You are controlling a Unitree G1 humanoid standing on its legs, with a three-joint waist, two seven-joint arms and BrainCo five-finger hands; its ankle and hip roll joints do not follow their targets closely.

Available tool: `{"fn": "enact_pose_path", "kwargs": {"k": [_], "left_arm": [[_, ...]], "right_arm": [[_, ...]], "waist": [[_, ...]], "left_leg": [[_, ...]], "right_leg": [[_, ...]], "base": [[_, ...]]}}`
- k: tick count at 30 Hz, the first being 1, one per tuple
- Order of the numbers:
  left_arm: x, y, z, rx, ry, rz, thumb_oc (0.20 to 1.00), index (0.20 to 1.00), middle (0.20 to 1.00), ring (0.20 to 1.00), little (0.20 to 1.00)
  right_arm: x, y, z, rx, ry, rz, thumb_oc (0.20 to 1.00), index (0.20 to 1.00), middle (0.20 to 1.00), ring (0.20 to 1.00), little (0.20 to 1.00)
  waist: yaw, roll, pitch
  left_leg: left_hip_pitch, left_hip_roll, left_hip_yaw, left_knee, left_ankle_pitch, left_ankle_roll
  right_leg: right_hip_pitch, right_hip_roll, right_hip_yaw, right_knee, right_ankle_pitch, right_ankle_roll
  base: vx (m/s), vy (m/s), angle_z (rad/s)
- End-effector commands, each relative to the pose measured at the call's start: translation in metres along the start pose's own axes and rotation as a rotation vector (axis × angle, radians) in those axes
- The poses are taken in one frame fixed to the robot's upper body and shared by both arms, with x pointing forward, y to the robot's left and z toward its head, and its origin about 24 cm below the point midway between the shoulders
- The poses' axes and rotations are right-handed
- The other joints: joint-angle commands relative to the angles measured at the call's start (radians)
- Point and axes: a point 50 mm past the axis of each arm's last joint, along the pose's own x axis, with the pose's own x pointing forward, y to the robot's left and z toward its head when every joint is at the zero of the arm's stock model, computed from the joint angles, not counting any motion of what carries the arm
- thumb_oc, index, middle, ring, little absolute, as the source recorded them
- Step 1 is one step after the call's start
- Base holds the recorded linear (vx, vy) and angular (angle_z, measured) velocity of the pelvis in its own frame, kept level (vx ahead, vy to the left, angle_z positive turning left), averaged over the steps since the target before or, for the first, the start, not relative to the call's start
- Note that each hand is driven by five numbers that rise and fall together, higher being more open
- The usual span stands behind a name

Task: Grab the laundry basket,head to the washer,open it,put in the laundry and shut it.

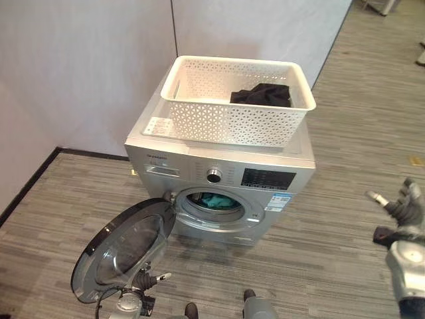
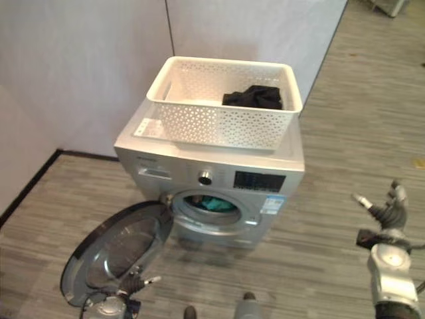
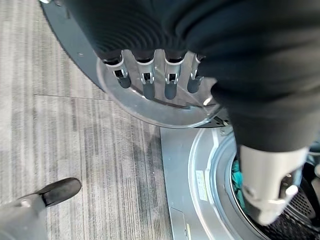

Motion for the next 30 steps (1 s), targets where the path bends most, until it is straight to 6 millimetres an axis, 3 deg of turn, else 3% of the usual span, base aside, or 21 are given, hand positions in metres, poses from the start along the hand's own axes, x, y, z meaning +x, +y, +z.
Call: {"fn": "enact_pose_path", "kwargs": {"k": [1,2,5,6,8,12,16,17,21,22,23,24,30], "left_arm": [[0.004,0.009,0.019,0.061,-0.082,0.023,1.0,1.0,1.0,1.0,1.0],[0.003,0.009,0.018,0.056,-0.075,0.024,1.0,1.0,1.0,1.0,1.0],[0.003,0.007,0.014,0.054,-0.064,0.022,1.0,1.0,1.0,1.0,1.0],[0.001,0.003,0.008,0.045,-0.048,0.009,1.0,1.0,1.0,1.0,1.0],[-0.001,-0.003,0.002,0.051,-0.031,-0.006,1.0,1.0,1.0,1.0,1.0],[-0.002,-0.008,0.003,0.038,-0.036,-0.021,1.0,1.0,1.0,1.0,1.0],[-0.003,-0.008,0.0,0.045,-0.035,-0.057,1.0,1.0,1.0,1.0,1.0],[-0.003,-0.009,0.001,0.043,-0.035,-0.057,1.0,1.0,1.0,1.0,1.0],[-0.003,0.0,-0.006,0.057,0.0,-0.067,1.0,1.0,1.0,1.0,1.0],[-0.002,-0.003,-0.007,0.043,0.002,-0.073,1.0,1.0,1.0,1.0,1.0],[-0.002,-0.003,-0.009,0.03,0.017,-0.083,1.0,1.0,1.0,1.0,1.0],[-0.002,-0.004,-0.009,0.028,0.016,-0.084,1.0,1.0,1.0,1.0,1.0],[-0.004,-0.003,-0.02,0.031,0.058,-0.099,1.0,1.0,1.0,1.0,1.0]], "right_arm": [[0.02,-0.016,0.08,0.067,-0.364,-0.151,1.0,1.0,1.0,1.0,1.0],[0.017,-0.014,0.095,0.091,-0.435,-0.148,1.0,1.0,1.0,1.0,1.0],[0.017,-0.013,0.111,0.091,-0.499,-0.142,1.0,1.0,1.0,1.0,1.0],[0.018,-0.011,0.132,0.089,-0.585,-0.12,1.0,1.0,1.0,1.0,1.0],[0.018,0.01,0.156,0.131,-0.669,-0.009,1.0,1.0,1.0,1.0,1.0],[0.024,0.025,0.18,0.091,-0.734,0.068,1.0,1.0,1.0,1.0,1.0],[0.044,0.054,0.21,-0.14,-0.733,0.31,1.0,1.0,1.0,1.0,1.0],[0.045,0.055,0.21,-0.14,-0.734,0.311,1.0,1.0,1.0,1.0,1.0],[0.079,0.075,0.224,-0.543,-0.594,0.487,1.0,1.0,1.0,1.0,1.0],[0.083,0.077,0.232,-0.562,-0.594,0.481,1.0,1.0,1.0,1.0,1.0],[0.092,0.084,0.228,-0.675,-0.531,0.505,1.0,1.0,1.0,1.0,1.0],[0.092,0.084,0.229,-0.677,-0.534,0.505,1.0,1.0,1.0,1.0,1.0],[0.112,0.084,0.19,-0.915,-0.318,0.553,1.0,1.0,1.0,1.0,1.0]], "waist": [[0.031,-0.046,-0.03],[0.036,-0.054,-0.035],[0.046,-0.061,-0.045],[0.064,-0.076,-0.068],[0.081,-0.087,-0.101],[0.096,-0.091,-0.119],[0.116,-0.118,-0.123],[0.114,-0.117,-0.123],[0.123,-0.152,-0.121],[0.115,-0.145,-0.121],[0.113,-0.151,-0.12],[0.112,-0.149,-0.119],[0.124,-0.163,-0.109]], "left_leg": [[0.071,-0.034,-0.104,0.105,-0.221,0.02],[0.078,-0.033,-0.111,0.103,-0.221,0.018],[0.085,-0.025,-0.125,0.097,-0.217,0.01],[0.094,-0.006,-0.135,0.073,-0.199,-0.008],[0.114,0.033,-0.148,0.03,-0.177,-0.028],[0.122,0.067,-0.17,0.003,-0.156,-0.047],[0.125,0.096,-0.179,-0.023,-0.129,-0.069],[0.124,0.096,-0.18,-0.023,-0.129,-0.069],[0.131,0.117,-0.17,-0.047,-0.111,-0.084],[0.132,0.118,-0.171,-0.049,-0.109,-0.086],[0.133,0.123,-0.168,-0.057,-0.102,-0.092],[0.133,0.124,-0.169,-0.057,-0.102,-0.092],[0.121,0.129,-0.171,-0.063,-0.093,-0.103]], "right_leg": [[-0.057,0.01,0.04,0.03,0.14,0.046],[-0.047,0.008,0.033,0.036,0.151,0.049],[-0.039,0.011,0.023,0.039,0.144,0.049],[-0.031,0.01,-0.004,0.03,0.14,0.046],[-0.005,0.018,-0.044,0.005,0.13,0.042],[0.021,0.027,-0.08,-0.014,0.1,0.024],[0.038,0.032,-0.114,-0.022,0.083,0.003],[0.038,0.032,-0.114,-0.022,0.083,0.003],[0.054,0.035,-0.138,-0.035,0.082,-0.002],[0.055,0.036,-0.141,-0.036,0.082,-0.002],[0.06,0.033,-0.151,-0.042,0.087,-0.001],[0.06,0.034,-0.152,-0.043,0.087,-0.002],[0.068,0.029,-0.178,-0.054,0.09,-0.003]], "base": [[0.15,-0.137,0.87],[0.14,-0.134,1.07],[0.08,-0.129,0.56],[0.15,-0.183,0.21],[0.15,-0.235,0.25],[0.04,-0.104,0.1],[0.0,-0.064,0.14],[0.01,-0.047,0.12],[-0.01,-0.011,0.13],[-0.02,0.016,0.08],[-0.01,0.013,0.12],[-0.01,0.024,0.07],[0.0,0.005,0.01]]}}
